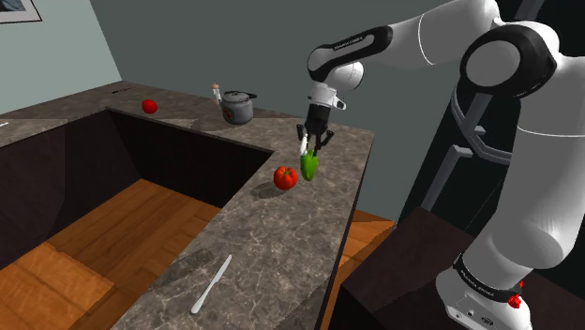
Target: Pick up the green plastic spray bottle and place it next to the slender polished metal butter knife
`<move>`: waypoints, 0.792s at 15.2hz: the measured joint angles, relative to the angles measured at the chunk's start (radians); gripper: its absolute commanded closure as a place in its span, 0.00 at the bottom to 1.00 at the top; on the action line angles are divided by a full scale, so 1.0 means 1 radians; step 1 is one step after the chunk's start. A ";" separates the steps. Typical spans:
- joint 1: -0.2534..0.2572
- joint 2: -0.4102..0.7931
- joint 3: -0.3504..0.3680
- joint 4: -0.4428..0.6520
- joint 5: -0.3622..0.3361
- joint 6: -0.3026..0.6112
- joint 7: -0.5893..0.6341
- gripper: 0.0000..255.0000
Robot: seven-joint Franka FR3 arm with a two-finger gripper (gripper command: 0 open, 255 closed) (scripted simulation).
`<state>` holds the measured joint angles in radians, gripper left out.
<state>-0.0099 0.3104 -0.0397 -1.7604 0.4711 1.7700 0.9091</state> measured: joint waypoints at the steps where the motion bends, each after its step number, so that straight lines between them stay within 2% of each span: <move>1: 0.015 -0.006 0.009 -0.010 0.005 0.013 0.018 1.00; 8: 0.111 -0.025 0.072 -0.048 0.035 0.098 0.142 1.00; 12: 0.166 -0.017 0.108 -0.030 0.045 0.130 0.222 1.00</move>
<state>0.1563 0.2931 0.0678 -1.7904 0.5159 1.9003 1.1309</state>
